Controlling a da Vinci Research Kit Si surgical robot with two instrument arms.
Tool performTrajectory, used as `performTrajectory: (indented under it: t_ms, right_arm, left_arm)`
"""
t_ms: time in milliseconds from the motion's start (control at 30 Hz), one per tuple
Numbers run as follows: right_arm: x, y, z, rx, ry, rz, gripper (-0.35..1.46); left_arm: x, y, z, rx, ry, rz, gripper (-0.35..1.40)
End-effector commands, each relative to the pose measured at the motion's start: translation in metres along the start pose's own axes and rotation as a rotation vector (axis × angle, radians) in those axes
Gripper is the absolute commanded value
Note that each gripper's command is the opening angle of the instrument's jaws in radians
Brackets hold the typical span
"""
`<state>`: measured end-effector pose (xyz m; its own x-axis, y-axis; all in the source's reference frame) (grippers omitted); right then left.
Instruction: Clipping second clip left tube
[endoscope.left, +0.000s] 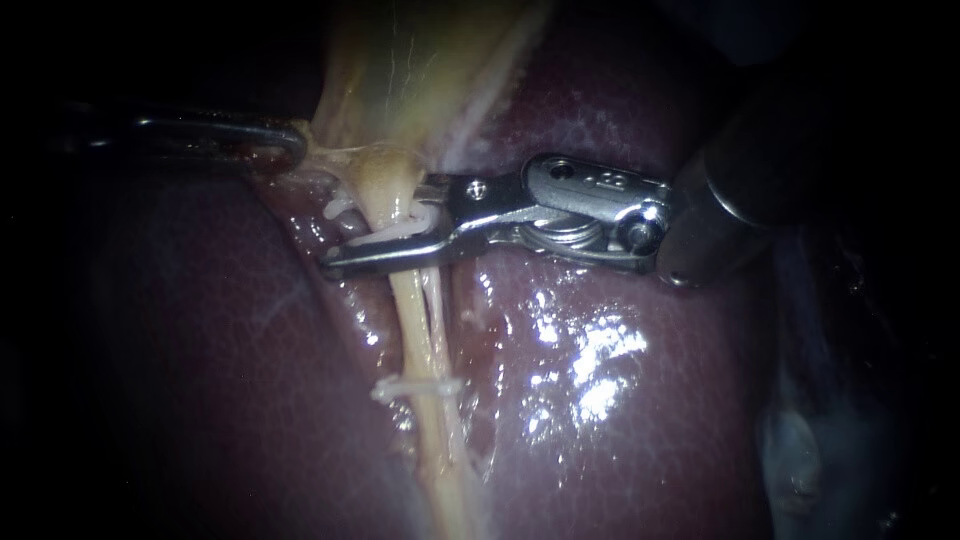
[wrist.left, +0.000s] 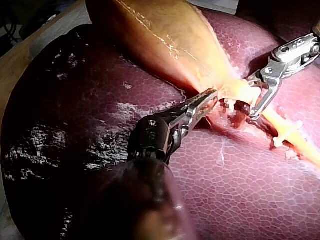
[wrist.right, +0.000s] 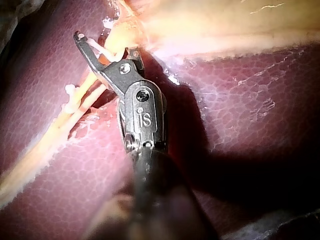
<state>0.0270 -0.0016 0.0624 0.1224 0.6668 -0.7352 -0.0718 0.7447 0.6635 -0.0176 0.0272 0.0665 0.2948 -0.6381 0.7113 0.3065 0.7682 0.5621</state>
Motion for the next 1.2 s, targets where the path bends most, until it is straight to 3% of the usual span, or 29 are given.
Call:
performTrajectory:
  t_ms: [33, 300, 867, 1000, 1200]
  right_arm:
    - [0.0000, -0.0001, 0.0000, 0.004, -0.001, 0.000, 0.50]
    - [-0.0012, -0.0018, -0.0004, 0.065, -0.012, 0.066, 0.50]
    - [-0.0060, -0.0085, -0.0004, 0.308, -0.111, 0.310, 0.47]
    - [-0.0060, -0.0089, -0.0007, 0.341, -0.123, 0.340, 0.46]
    - [-0.0061, -0.0087, -0.0008, 0.348, -0.102, 0.353, 0.44]
  left_arm:
    - [0.0000, 0.0000, 0.0000, 0.001, 0.000, 0.000, -0.35]
    - [0.0000, 0.0000, 0.0000, 0.001, 0.000, 0.000, -0.35]
    - [0.0001, 0.0000, -0.0003, 0.002, 0.000, -0.005, -0.35]
    - [0.0001, 0.0000, -0.0003, 0.002, 0.000, -0.005, -0.35]
    - [0.0001, 0.0000, -0.0003, 0.002, 0.000, -0.005, -0.35]
